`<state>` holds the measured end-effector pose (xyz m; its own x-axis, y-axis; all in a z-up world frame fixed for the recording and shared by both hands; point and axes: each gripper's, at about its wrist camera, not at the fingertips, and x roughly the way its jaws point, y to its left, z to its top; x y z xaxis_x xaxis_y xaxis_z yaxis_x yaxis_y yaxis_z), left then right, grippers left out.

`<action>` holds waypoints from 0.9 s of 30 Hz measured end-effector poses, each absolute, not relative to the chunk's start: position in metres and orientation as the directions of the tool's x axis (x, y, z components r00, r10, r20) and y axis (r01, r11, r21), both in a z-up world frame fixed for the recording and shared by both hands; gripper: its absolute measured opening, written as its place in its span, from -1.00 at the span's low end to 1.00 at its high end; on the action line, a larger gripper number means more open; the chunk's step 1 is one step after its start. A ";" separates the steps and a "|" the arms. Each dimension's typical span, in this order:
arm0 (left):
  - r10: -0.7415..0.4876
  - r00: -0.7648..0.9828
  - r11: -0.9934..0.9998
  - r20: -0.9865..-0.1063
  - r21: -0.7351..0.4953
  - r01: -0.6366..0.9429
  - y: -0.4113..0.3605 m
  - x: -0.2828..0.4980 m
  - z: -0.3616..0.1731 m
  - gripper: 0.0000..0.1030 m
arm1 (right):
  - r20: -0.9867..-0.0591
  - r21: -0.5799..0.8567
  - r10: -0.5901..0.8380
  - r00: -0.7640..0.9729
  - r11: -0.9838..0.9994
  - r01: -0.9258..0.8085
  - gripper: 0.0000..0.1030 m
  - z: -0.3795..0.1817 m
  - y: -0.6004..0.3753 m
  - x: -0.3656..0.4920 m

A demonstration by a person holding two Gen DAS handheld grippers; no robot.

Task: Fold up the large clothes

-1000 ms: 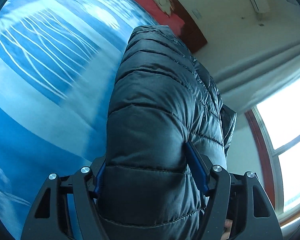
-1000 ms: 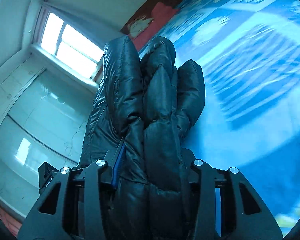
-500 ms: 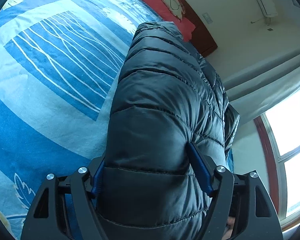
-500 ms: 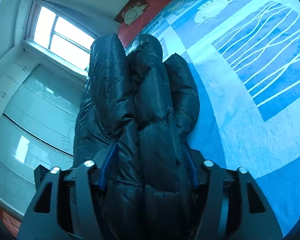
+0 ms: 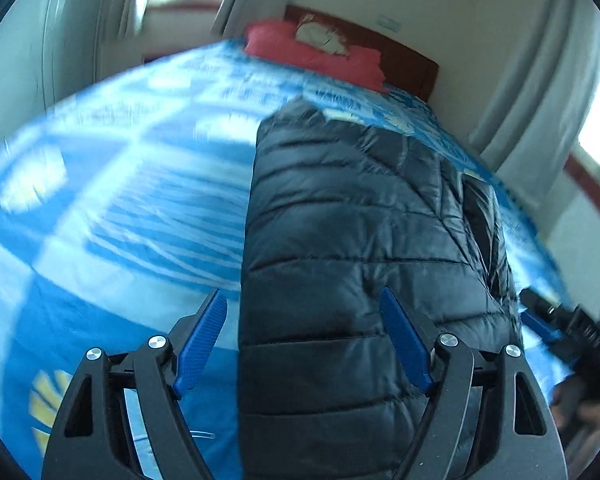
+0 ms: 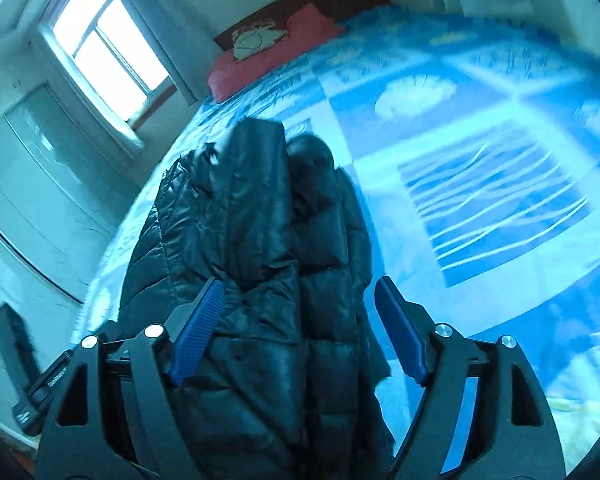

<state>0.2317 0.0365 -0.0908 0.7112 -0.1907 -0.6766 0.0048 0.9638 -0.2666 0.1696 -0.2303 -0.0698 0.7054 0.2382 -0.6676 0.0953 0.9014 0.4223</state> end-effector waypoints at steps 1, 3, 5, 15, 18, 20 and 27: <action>-0.167 0.723 0.973 -0.670 -0.230 0.012 0.033 0.227 -0.083 0.50 | -0.678 0.377 0.201 0.707 0.921 0.101 0.52 -0.060 -0.222 0.167; -0.147 0.737 0.979 -0.660 -0.201 0.016 0.030 0.224 -0.071 0.51 | -0.691 0.309 0.146 0.708 0.945 0.106 0.53 -0.049 -0.212 0.162; -0.131 0.751 0.983 -0.648 -0.182 0.015 0.027 0.217 -0.059 0.52 | -0.690 0.240 0.095 0.718 0.965 0.103 0.54 -0.036 -0.200 0.152; -0.099 0.781 0.988 -0.616 -0.155 0.003 0.021 0.172 -0.028 0.55 | -0.650 0.085 -0.006 0.760 0.993 0.080 0.57 -0.003 -0.169 0.106; -0.095 0.794 0.988 -0.601 -0.155 0.001 0.020 0.157 -0.021 0.55 | -0.635 0.069 -0.019 0.772 0.994 0.081 0.61 0.003 -0.164 0.091; -0.093 0.800 0.988 -0.592 -0.154 0.000 0.020 0.148 -0.018 0.55 | -0.623 0.067 -0.021 0.782 0.995 0.080 0.68 0.006 -0.163 0.081; -0.083 0.811 0.992 -0.579 -0.128 0.011 0.012 0.128 -0.013 0.55 | -0.613 0.058 -0.028 0.790 0.995 0.080 0.68 0.008 -0.161 0.060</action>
